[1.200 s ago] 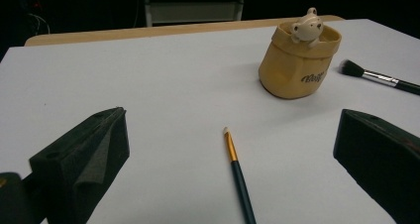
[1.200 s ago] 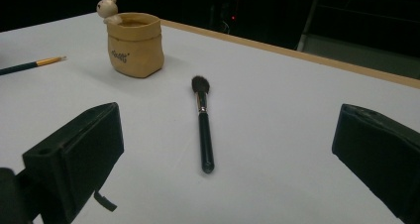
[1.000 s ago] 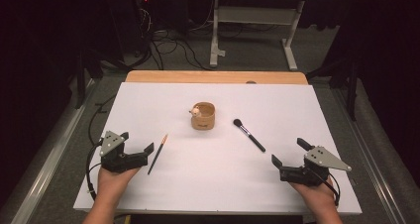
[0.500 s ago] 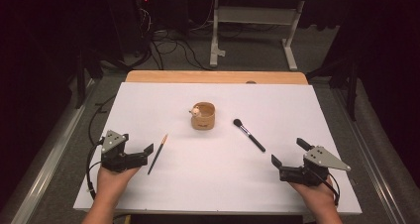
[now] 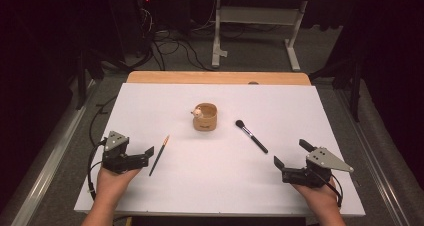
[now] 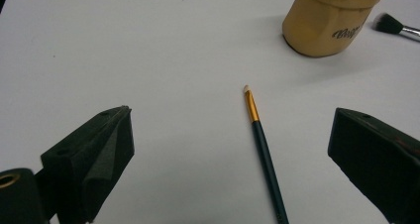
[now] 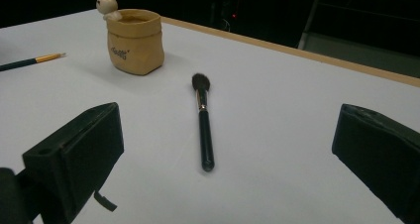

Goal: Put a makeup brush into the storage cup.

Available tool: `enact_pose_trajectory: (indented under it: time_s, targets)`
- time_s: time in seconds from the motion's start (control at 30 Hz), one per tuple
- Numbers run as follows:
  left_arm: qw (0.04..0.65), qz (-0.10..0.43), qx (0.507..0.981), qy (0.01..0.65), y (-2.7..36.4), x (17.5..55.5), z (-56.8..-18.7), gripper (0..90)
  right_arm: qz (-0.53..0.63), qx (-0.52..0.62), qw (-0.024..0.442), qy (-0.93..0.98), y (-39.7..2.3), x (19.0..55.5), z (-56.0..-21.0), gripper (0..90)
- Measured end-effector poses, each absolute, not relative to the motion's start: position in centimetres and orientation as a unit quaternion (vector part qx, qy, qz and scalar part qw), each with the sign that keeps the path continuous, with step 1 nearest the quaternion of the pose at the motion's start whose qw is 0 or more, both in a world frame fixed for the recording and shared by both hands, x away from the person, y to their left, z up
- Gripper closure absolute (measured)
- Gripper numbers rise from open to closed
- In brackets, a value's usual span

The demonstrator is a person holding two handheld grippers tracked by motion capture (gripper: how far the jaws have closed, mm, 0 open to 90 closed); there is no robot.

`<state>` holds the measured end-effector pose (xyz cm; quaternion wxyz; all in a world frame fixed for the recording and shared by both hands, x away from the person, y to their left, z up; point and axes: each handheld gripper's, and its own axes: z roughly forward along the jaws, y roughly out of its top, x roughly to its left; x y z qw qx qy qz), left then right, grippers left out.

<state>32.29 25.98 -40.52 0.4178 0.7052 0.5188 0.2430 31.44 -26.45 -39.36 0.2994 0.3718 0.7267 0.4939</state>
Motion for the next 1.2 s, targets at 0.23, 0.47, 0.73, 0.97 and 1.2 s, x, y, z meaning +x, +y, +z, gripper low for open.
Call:
enact_pose_trajectory:
  time_s: [0.23, 0.47, 0.73, 0.97, 1.2]
  targets:
    - [0.402, 0.23, 0.715, 0.524, 25.88, 32.54, -40.76, 4.2, 0.493, 0.367, 0.302, 0.729, -26.39, 31.56, -39.43, 0.9]
    - [0.392, 0.215, 0.721, 0.529, 25.8, 32.73, -40.94, 2.6, 0.494, 0.366, 0.301, 0.729, -26.33, 31.64, -39.48, 0.9]
    - [0.376, 0.203, 0.725, 0.54, 25.78, 32.87, -41.05, 0.6, 0.495, 0.364, 0.301, 0.729, -26.33, 31.66, -39.49, 0.9]
    - [0.359, 0.189, 0.739, 0.538, 25.54, 32.97, -41.27, 0.2, 0.492, 0.369, 0.299, 0.729, -26.35, 31.74, -39.54, 0.9]
    - [0.343, 0.17, 0.754, 0.534, 24.97, 33.23, -40.97, 0.6, 0.492, 0.37, 0.299, 0.729, -26.35, 31.63, -39.57, 0.9]
